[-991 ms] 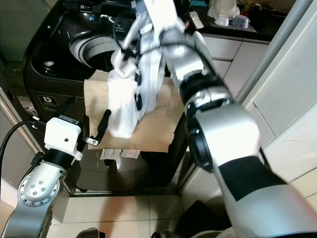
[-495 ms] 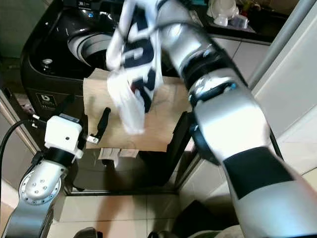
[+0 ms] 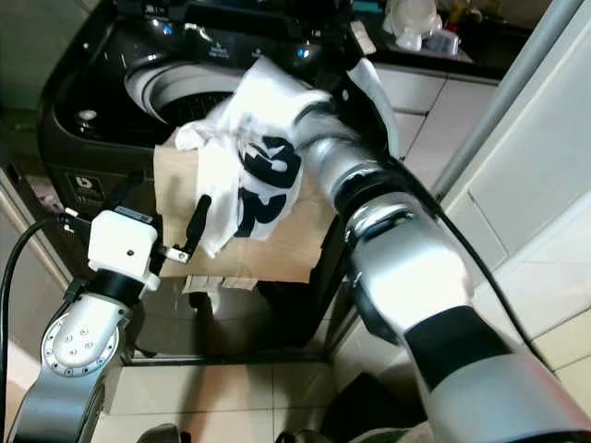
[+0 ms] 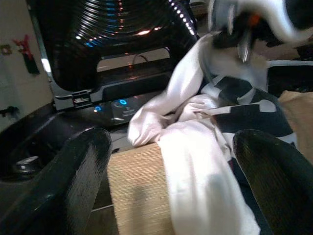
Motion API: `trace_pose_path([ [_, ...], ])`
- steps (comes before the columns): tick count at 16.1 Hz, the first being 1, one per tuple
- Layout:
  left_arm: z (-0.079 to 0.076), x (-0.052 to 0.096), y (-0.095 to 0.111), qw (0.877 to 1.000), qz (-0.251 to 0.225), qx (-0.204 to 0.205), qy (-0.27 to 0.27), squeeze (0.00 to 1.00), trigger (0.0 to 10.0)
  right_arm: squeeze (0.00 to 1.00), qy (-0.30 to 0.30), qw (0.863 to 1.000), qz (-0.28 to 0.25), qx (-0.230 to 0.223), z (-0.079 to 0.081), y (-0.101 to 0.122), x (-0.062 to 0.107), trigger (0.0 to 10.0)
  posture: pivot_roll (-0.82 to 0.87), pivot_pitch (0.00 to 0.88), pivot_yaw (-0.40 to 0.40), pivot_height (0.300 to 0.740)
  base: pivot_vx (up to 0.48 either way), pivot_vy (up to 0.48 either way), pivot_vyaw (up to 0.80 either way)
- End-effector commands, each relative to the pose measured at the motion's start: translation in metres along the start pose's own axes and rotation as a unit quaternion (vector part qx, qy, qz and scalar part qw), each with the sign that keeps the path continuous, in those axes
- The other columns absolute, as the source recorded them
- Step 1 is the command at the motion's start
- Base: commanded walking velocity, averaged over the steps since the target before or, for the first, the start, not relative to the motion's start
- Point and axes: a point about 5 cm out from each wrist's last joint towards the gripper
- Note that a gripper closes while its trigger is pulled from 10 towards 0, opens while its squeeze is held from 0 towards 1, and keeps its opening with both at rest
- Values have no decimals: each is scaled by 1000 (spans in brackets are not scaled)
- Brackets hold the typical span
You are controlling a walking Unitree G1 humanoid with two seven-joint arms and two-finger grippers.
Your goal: Clothes washing
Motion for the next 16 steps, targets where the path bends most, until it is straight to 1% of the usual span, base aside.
trace_pose_path([
  [1,-2,-2,2,1000,0,-4,-3,0,10000,0,-11,982,12,-190,-12,4,-1,10000,176,0,-145,740,0,0,0],
  [2,-1,-2,1,1000,1,-5,-2,0,10000,0,-5,970,10,-243,-12,7,-1,10000,174,0,-142,740,0,0,0],
  [3,-1,-2,1,1000,1,-5,-1,0,10000,1000,-3,968,6,-250,-12,10,-2,10000,170,0,-138,740,0,0,0],
  [5,-1,-3,1,1000,0,-6,-2,0,10000,1000,3,970,-10,-241,-11,17,-2,10000,168,0,-136,740,0,0,0],
  [6,-2,-5,2,1000,-1,-7,-2,0,10000,1000,4,968,-17,-249,-11,21,-2,10000,168,0,-137,740,0,0,0],
  [7,-1,-5,2,1000,-2,-7,0,0,10000,1000,-3,963,-25,-268,-14,24,-2,10000,167,0,-139,740,0,0,0],
  [9,-1,-6,1,1000,0,-9,4,0,10000,1000,-15,939,-45,-341,-22,31,-2,10000,170,0,-144,740,0,0,0],
  [10,-2,-6,-1,1000,4,-7,5,0,10000,1000,-9,937,-50,-346,-22,34,-3,10000,165,0,-143,740,0,0,0],
  [12,-4,-6,-3,1000,11,0,-1,0,10000,1000,-3,937,-53,-344,-21,37,-3,10000,163,0,-142,740,0,0,0],
  [14,-6,-7,-5,1000,12,2,-7,0,10000,1000,-6,943,-42,-329,-20,33,-3,10000,157,0,-142,740,0,0,0],
  [16,-7,-8,-5,1000,12,2,-9,0,10000,1000,-9,945,-36,-324,-20,28,-2,10000,157,0,-142,740,0,0,0],
])
Point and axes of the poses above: a point about 5 cm out from each wrist's last joint towards the gripper, its own x axis pointing back from the gripper into the wrist, its own y axis along the axis of the wrist's last joint, z = x × y, and after that the axes turned 5 degrees about -x, right-handed
